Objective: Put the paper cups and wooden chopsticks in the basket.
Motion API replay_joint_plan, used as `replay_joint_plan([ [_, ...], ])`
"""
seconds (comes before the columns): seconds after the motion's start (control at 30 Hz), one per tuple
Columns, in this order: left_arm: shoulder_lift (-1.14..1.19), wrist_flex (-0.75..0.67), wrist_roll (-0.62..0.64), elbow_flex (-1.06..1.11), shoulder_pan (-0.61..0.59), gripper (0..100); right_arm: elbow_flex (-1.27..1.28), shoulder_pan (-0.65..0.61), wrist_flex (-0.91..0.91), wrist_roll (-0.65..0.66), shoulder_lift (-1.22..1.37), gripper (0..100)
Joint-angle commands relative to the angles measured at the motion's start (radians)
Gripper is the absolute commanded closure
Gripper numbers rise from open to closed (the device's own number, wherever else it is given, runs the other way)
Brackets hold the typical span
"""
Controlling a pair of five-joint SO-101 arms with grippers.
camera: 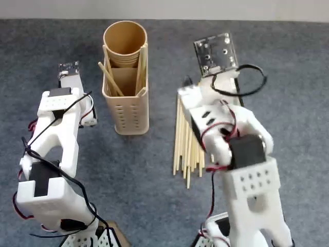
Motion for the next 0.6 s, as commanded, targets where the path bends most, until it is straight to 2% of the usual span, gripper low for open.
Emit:
replay_joint_plan([
  [0.0, -0.024, -0.011, 0.008, -0.004, 0.019, 87, 0.185, 0.073, -0.064, 0.015, 0.058, 86.4],
  [0.2, -0.024, -0.011, 0.008, -0.004, 0.018, 87, 0.513, 0.102, -0.441, 0.060, 0.185, 86.4],
  [0.57, -0.024, -0.011, 0.008, -0.004, 0.019, 87, 0.581, 0.208, -0.593, 0.072, 0.349, 86.4],
])
